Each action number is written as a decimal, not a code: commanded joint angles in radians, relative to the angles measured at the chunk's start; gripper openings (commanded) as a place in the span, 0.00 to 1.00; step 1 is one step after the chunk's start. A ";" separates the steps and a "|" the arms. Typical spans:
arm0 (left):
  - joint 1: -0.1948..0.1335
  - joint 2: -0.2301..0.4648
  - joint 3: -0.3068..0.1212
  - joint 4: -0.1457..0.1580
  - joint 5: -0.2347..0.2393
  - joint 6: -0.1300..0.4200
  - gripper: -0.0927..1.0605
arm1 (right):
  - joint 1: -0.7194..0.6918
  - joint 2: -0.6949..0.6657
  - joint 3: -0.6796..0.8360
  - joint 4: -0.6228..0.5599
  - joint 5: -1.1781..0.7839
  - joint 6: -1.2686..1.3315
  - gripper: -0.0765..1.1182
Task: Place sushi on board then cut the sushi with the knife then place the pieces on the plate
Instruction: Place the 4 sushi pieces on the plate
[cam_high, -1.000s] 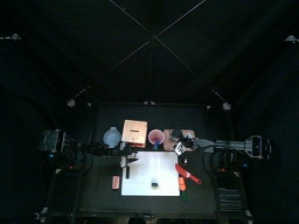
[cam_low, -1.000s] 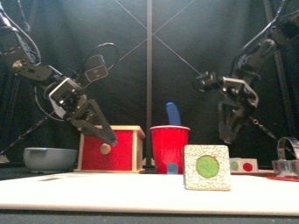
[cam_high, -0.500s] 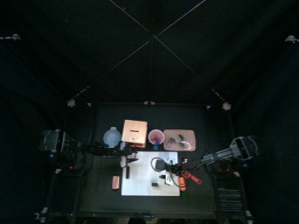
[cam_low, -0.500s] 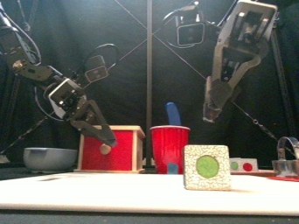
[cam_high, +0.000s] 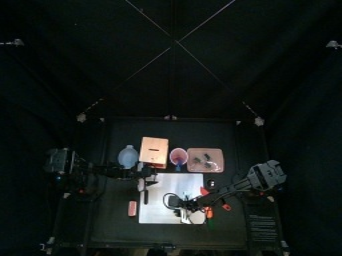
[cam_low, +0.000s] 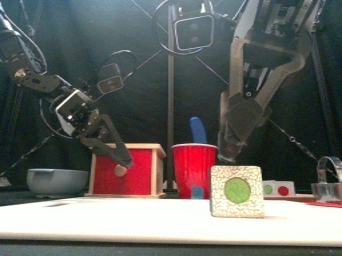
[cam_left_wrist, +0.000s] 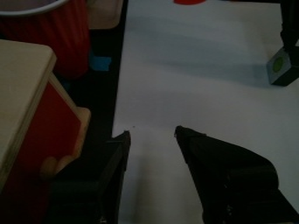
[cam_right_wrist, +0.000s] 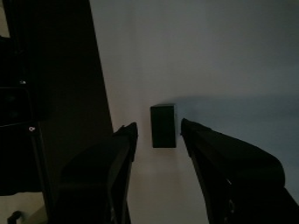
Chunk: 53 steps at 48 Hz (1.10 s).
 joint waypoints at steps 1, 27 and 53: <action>-0.002 -0.005 -0.018 -0.002 -0.005 -0.002 0.80 | -0.002 0.002 -0.026 0.000 -0.005 -0.003 0.74; -0.003 -0.005 -0.015 -0.015 -0.003 0.000 0.80 | -0.009 0.049 -0.035 -0.023 -0.005 -0.003 0.60; -0.003 -0.005 -0.018 -0.015 -0.005 0.002 0.80 | -0.259 -0.313 0.230 -0.023 0.121 0.000 0.57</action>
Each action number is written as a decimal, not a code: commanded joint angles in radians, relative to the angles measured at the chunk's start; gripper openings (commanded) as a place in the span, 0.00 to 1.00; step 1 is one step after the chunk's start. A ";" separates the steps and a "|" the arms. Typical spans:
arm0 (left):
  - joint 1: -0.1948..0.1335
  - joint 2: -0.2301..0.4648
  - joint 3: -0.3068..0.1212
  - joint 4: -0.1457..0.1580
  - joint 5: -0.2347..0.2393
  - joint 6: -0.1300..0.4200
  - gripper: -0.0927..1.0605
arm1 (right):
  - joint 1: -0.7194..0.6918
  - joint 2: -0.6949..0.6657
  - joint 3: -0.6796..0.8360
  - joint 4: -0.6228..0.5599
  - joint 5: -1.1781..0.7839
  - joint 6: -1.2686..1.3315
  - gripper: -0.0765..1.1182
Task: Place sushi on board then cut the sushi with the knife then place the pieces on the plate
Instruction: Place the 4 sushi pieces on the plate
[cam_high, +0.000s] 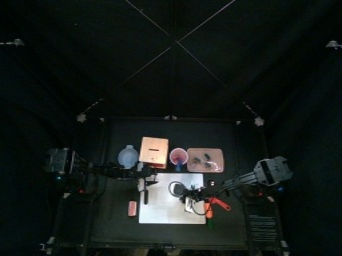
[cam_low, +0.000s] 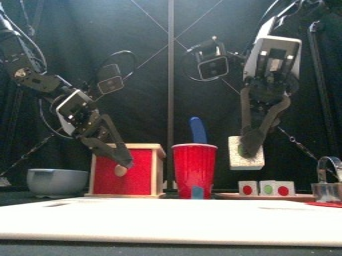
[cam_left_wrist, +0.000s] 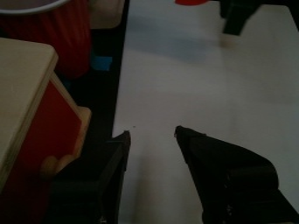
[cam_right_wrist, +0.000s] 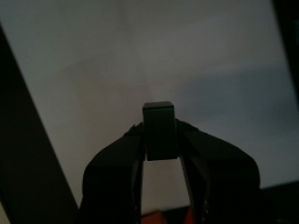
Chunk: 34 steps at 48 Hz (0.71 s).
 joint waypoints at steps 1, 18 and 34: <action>0.000 -0.005 -0.018 -0.002 -0.005 0.002 0.80 | -0.092 -0.121 0.051 -0.005 0.035 0.000 0.57; 0.000 -0.005 -0.037 0.000 -0.003 0.005 0.80 | -0.364 -0.311 0.225 -0.044 0.137 -0.002 0.57; 0.003 -0.005 -0.044 -0.002 0.002 0.003 0.80 | -0.578 -0.417 0.311 -0.107 0.153 -0.006 0.57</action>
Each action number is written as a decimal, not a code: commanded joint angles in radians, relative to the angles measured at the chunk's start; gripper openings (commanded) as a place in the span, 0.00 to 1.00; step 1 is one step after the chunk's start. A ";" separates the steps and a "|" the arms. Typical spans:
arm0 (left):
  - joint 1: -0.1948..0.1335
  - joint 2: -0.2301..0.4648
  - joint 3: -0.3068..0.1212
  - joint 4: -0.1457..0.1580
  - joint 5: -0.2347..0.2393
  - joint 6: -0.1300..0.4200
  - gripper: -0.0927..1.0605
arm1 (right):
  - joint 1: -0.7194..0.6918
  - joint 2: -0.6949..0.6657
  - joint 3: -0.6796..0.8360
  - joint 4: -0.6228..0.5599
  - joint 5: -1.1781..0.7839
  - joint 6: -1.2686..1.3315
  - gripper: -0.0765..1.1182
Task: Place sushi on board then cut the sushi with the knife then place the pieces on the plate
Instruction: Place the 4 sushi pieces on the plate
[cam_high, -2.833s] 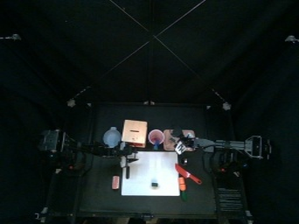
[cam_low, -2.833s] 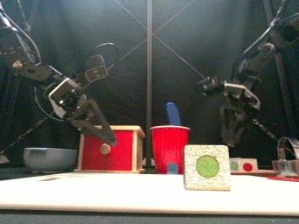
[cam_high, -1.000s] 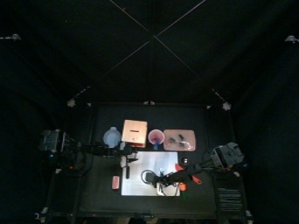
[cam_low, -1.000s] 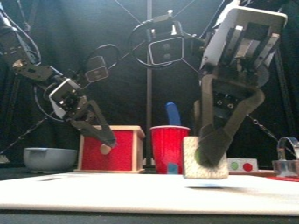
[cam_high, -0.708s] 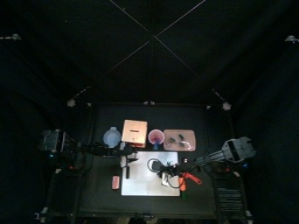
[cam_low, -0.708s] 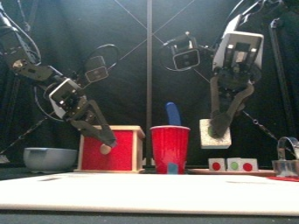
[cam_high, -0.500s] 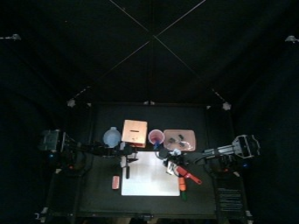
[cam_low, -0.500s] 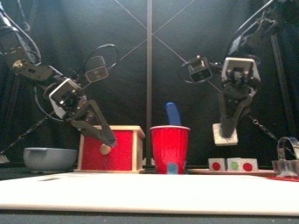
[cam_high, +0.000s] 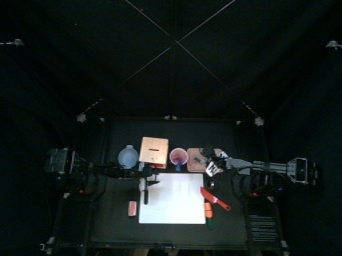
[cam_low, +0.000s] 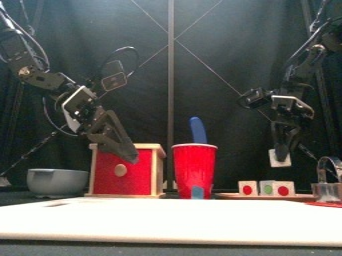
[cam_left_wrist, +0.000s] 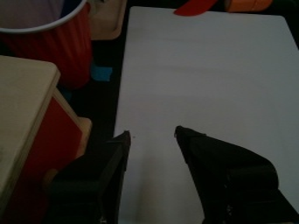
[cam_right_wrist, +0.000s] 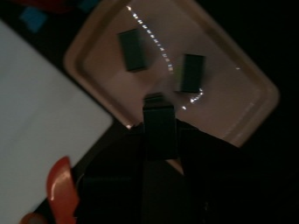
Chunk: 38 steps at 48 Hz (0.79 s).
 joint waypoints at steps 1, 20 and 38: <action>0.002 -0.006 -0.021 -0.002 0.000 0.000 0.80 | -0.077 -0.032 0.021 -0.018 -0.012 0.003 0.57; 0.005 -0.005 -0.037 -0.014 0.018 0.000 0.80 | -0.146 0.026 0.123 -0.037 -0.141 0.003 0.57; 0.006 -0.006 -0.043 -0.012 0.020 0.002 0.80 | -0.163 0.055 0.135 -0.058 -0.207 0.000 0.78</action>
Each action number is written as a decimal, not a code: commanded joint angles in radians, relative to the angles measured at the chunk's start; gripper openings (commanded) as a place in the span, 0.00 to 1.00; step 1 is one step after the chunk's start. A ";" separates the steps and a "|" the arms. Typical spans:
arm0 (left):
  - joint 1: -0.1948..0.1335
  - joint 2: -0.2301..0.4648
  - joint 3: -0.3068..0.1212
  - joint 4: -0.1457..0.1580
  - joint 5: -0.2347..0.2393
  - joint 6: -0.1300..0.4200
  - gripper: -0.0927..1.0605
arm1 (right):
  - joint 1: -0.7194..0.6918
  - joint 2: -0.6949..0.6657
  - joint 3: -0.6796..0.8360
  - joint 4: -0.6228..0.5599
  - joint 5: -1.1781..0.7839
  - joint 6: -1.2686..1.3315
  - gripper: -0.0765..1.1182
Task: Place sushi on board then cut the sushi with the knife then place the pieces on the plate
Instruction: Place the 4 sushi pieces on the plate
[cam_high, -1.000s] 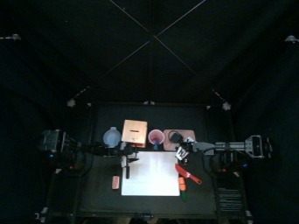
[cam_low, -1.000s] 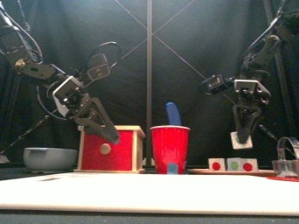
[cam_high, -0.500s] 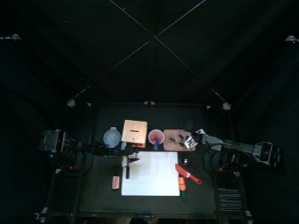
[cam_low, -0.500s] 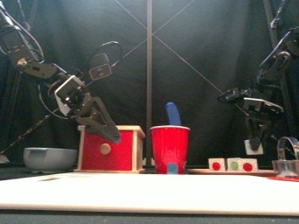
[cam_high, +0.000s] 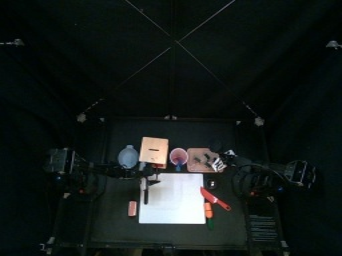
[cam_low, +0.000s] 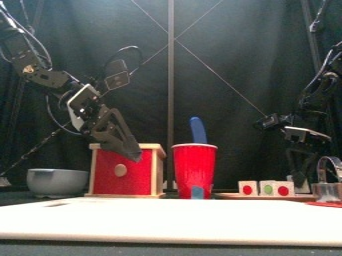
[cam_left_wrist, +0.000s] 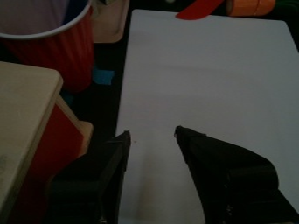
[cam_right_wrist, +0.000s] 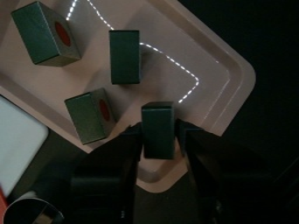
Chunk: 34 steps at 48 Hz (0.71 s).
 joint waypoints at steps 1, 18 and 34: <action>0.006 -0.006 -0.021 -0.002 -0.003 0.002 0.80 | -0.011 -0.009 -0.015 -0.014 -0.006 -0.002 0.79; 0.006 -0.006 -0.029 0.002 0.006 0.002 0.80 | -0.005 -0.077 -0.103 -0.055 0.003 -0.017 0.82; 0.002 -0.025 -0.052 -0.002 0.098 0.000 0.80 | 0.181 -0.072 -0.229 -0.158 -0.158 -0.011 0.82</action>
